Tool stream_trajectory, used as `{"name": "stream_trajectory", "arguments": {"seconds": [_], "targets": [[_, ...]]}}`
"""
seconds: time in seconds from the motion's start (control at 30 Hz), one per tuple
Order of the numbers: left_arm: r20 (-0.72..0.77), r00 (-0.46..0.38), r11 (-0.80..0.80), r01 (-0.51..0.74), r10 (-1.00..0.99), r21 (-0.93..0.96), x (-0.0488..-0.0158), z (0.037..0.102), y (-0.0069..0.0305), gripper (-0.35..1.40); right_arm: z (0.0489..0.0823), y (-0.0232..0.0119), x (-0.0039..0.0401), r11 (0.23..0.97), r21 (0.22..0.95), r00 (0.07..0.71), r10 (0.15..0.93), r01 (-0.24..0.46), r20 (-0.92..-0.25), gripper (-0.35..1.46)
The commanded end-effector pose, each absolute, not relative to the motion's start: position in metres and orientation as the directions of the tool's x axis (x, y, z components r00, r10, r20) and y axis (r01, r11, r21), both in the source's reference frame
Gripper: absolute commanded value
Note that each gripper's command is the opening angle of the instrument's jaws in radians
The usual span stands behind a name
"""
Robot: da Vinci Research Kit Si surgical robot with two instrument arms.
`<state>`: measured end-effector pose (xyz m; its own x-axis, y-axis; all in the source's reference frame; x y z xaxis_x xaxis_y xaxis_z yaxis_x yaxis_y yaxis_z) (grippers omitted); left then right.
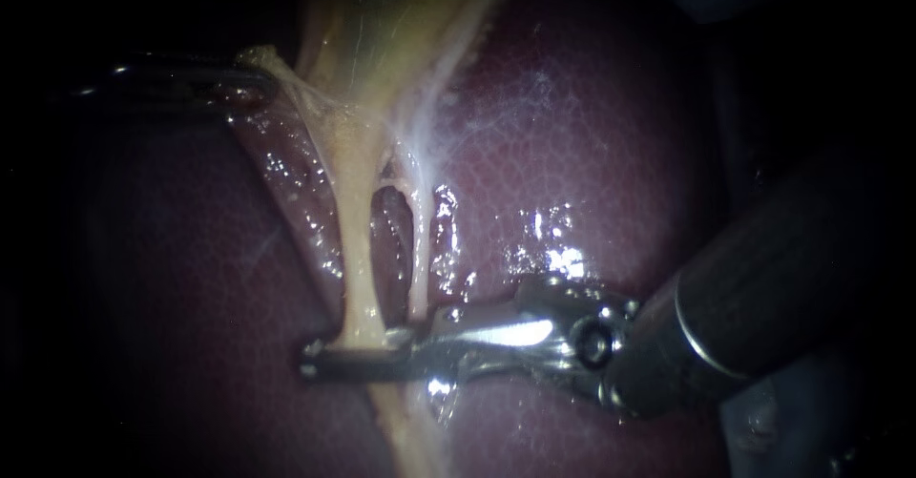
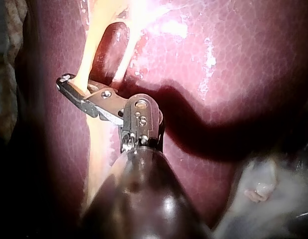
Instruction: Going back first clip left tube
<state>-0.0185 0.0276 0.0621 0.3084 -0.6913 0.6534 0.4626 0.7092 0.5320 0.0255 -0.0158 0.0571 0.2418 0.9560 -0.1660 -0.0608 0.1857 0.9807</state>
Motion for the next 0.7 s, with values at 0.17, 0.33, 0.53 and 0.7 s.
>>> {"name": "stream_trajectory", "arguments": {"seconds": [0.17, 0.33, 0.53, 0.7], "targets": [[0.653, 0.308, 0.709, 0.463, -0.691, 0.532, -0.0184, 0.0621, 0.0275, -0.35, 0.0575, -0.0156, 0.0254, 0.209, 0.976, 0.242, 0.952, -0.059, -0.189, -0.12], [0.653, 0.308, 0.709, 0.463, -0.691, 0.532, -0.0184, 0.0621, 0.0275, -0.35, 0.0589, -0.0153, 0.0256, 0.391, 0.920, 0.245, 0.894, -0.012, -0.376, 0.42], [0.654, 0.308, 0.709, 0.463, -0.691, 0.532, -0.0183, 0.0621, 0.0275, -0.35, 0.0604, -0.0147, 0.0241, 0.622, 0.783, 0.282, 0.756, -0.027, -0.591, 0.50], [0.654, 0.309, 0.710, 0.462, -0.691, 0.532, -0.0182, 0.0621, 0.0274, -0.35, 0.0597, -0.0143, 0.0213, 0.764, 0.646, 0.321, 0.610, 0.007, -0.724, 0.50]]}}
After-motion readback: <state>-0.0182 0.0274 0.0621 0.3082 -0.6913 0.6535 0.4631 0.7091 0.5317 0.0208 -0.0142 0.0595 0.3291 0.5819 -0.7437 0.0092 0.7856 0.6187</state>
